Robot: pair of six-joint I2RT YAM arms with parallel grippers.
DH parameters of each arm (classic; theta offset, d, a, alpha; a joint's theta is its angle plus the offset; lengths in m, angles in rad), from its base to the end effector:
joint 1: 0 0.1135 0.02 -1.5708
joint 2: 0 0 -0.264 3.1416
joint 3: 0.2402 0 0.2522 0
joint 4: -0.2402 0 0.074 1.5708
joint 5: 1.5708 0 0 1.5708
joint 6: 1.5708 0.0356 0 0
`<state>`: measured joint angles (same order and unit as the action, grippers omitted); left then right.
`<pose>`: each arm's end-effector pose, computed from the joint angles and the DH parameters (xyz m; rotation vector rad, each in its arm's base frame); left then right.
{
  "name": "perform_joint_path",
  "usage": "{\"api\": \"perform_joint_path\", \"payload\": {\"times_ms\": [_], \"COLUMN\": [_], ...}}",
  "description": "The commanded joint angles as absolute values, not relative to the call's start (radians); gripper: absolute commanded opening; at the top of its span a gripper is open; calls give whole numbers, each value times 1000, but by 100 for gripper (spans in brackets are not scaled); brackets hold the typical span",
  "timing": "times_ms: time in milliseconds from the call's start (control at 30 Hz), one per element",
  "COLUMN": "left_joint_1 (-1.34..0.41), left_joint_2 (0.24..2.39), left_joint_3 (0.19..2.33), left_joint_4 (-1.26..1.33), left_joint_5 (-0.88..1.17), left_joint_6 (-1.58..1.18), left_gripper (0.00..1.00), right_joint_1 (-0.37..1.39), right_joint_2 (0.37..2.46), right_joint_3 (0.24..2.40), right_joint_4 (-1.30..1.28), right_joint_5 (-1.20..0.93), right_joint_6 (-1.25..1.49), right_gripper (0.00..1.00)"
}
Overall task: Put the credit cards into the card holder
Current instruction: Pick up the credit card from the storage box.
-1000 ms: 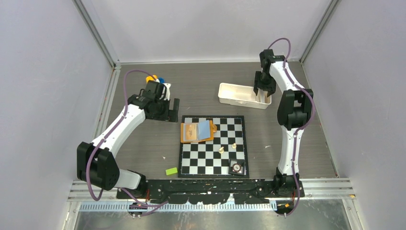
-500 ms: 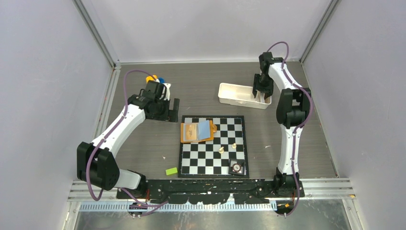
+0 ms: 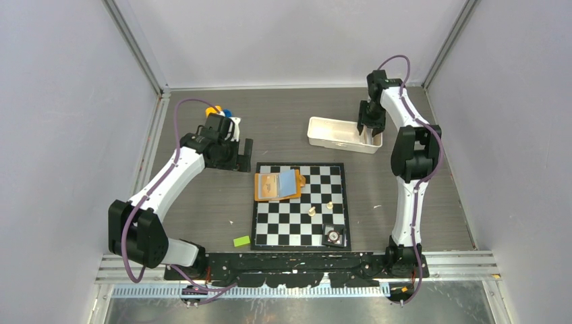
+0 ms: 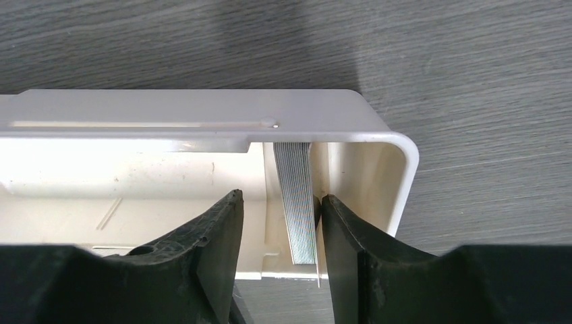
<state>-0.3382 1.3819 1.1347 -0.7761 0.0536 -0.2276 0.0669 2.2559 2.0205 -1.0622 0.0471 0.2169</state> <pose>0.2632 -0.0946 0.2775 0.1644 2.6122 -0.2725 0.4679 0.0297 0.2136 0.2239 2.8558 -0.0111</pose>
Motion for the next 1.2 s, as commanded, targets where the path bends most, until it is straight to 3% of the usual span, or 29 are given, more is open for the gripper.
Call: {"api": "perform_joint_path", "payload": {"times_ms": [0,333,667,900,1167], "left_joint_1": [-332,-332,-331,-332,-332], "left_joint_2": [1383,1384,1388,1391,1390], "left_joint_3": [1140,1140,1140,1141,1141], "left_joint_4": [-775,-776,-776,-778,-779], "left_joint_5": [67,67,69,72,75], "left_joint_6": [-222,-222,-224,-224,-227], "left_gripper": [97,97,97,97,97], "right_joint_1": [66,63,59,58,55], "right_joint_2": [2177,2163,2145,2151,2170], "right_joint_3": [2032,2025,2017,2016,2016], "right_joint_4": [-1058,-1063,-1065,-1068,-1074], "right_joint_5": [24,38,44,40,57], "right_joint_6": [228,231,233,232,227], "right_gripper": [50,38,33,21,20]}}
